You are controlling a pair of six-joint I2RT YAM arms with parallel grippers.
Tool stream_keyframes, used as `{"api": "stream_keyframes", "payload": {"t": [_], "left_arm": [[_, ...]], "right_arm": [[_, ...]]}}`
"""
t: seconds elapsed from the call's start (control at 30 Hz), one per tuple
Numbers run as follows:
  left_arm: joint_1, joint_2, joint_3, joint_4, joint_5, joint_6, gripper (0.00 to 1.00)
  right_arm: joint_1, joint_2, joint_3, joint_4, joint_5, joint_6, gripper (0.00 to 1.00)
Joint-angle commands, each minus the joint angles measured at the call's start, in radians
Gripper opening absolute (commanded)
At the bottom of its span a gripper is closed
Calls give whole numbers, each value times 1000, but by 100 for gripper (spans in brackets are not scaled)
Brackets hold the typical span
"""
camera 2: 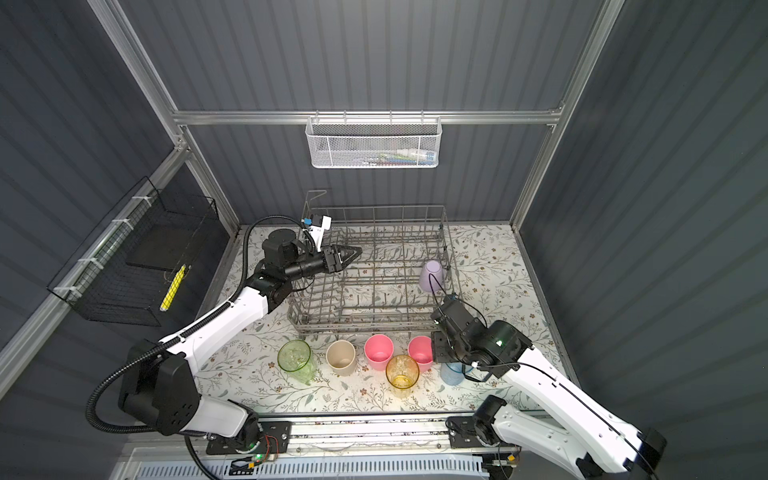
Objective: Load cups into a dish rack
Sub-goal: Pick up the cup from the bottom-right of the table.
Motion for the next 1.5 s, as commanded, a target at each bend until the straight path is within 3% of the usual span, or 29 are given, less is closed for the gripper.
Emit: {"api": "stream_keyframes", "payload": {"t": [0.0,0.33,0.73,1.0,1.2,1.47], "left_arm": [[7,4,-14,40,13,-16,59],[11,0,-34,58,19,-31,59],[13,-6,-47,61,17,-37,58],[14,-5,-46,63,19,-37,58],[14,-6,-47,67,22,-39,58],[17,-4,-40,66,27,-37,58]], "right_arm": [[7,5,-40,-7,4,41,58],[9,48,-84,45,6,49,49],[9,56,-121,46,44,84,19],[10,26,-71,-75,110,122,3],[12,16,64,-237,173,142,0],[13,24,446,-390,126,18,0]]}}
